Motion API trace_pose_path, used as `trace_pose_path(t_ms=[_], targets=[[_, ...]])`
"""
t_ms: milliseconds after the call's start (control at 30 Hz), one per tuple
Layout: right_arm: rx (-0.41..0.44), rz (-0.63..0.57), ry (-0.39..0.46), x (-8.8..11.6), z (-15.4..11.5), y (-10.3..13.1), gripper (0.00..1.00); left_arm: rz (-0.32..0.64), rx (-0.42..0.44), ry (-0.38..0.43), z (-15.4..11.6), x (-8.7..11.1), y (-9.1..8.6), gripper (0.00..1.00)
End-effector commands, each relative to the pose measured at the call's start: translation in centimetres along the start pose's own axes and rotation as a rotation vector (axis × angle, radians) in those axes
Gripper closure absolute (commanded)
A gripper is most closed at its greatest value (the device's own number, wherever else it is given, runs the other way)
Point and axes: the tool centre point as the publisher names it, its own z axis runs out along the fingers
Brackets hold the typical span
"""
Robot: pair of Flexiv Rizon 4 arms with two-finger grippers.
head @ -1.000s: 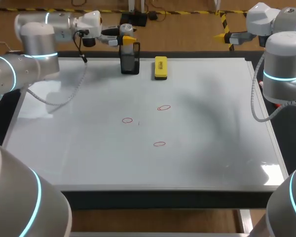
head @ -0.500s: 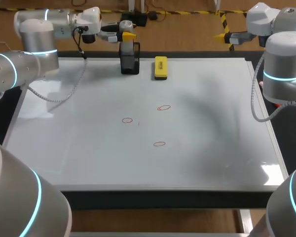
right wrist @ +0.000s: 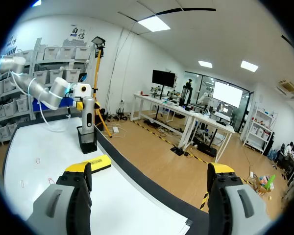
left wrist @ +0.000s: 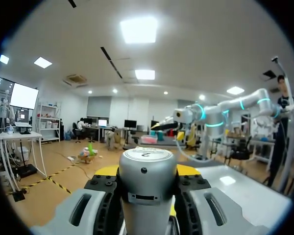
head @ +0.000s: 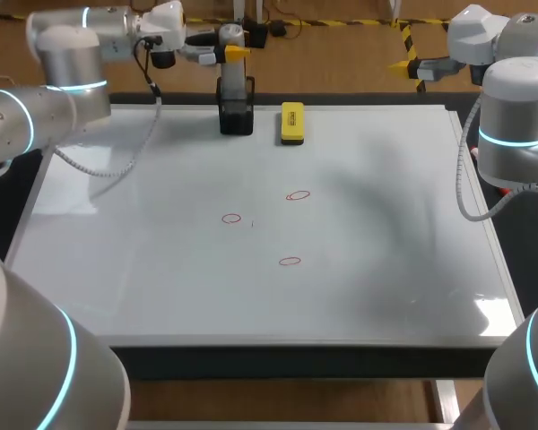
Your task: Pick up the inspection probe, press it on each red-marked spot on the whiteboard one by one, put down the probe, pick up the eraser, and wipe off all the red marks.
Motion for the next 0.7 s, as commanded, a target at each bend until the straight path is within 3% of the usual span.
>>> trace_pose_path(t_ms=[33,700], targets=[[0.001,0.000,0.001,0.0,0.0,0.0,0.00,0.004,-0.010,-0.024,-0.1,1.0,-1.4,1.00],[0.001,0.000,0.001,0.0,0.0,0.0,0.00,-0.005,0.000,-0.119,-0.6,1.8,-6.6,1.00]])
